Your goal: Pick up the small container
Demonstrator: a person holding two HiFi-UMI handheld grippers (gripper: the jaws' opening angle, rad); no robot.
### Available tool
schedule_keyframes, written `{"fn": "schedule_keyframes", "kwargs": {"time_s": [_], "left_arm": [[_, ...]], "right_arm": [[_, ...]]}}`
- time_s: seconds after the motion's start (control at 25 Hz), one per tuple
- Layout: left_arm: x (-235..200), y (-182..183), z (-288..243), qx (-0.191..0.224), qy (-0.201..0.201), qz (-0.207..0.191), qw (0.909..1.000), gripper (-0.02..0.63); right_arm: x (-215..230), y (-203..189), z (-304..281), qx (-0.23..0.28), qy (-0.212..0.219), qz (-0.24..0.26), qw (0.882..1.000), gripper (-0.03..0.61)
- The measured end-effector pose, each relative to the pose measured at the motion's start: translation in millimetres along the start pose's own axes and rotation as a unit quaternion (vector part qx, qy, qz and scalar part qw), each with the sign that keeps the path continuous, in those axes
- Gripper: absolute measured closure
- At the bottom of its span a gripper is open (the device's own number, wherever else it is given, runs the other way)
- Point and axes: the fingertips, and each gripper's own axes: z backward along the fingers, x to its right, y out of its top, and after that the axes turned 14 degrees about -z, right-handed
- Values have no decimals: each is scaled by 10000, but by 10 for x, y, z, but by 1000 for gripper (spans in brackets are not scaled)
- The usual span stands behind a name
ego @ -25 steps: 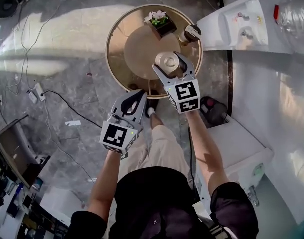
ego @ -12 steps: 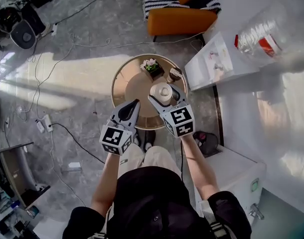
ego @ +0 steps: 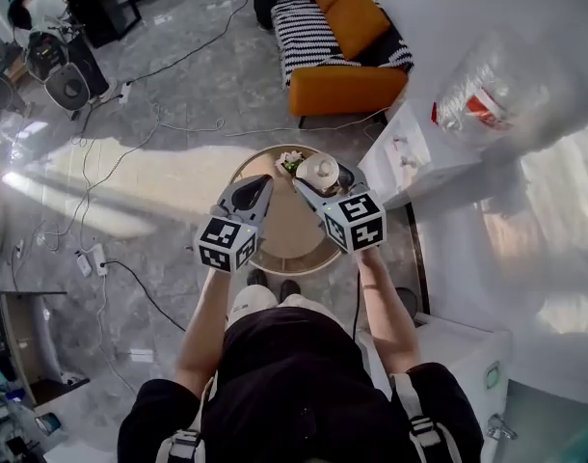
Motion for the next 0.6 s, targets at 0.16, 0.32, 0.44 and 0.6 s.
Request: {"fn": "schedule_keyframes", "kwargs": {"time_s": [0.16,0.32,0.44,0.6], "left_arm": [[-26,201,23,13,-7,-63,10000,595],[-38,376,27,22,2,-238,9997,595],[-41,476,66,109,21,-246,9996,595],[3,530,90,157,-32,-322,9994,595]], "right_arm": [[-72,236,118,115,108,158,9997,249],[-118,387,204,132,196,206,9995,249],[-130,439,259,143,213,140,9996,249],[-124,418,308,107,204,140,9996,249]]}}
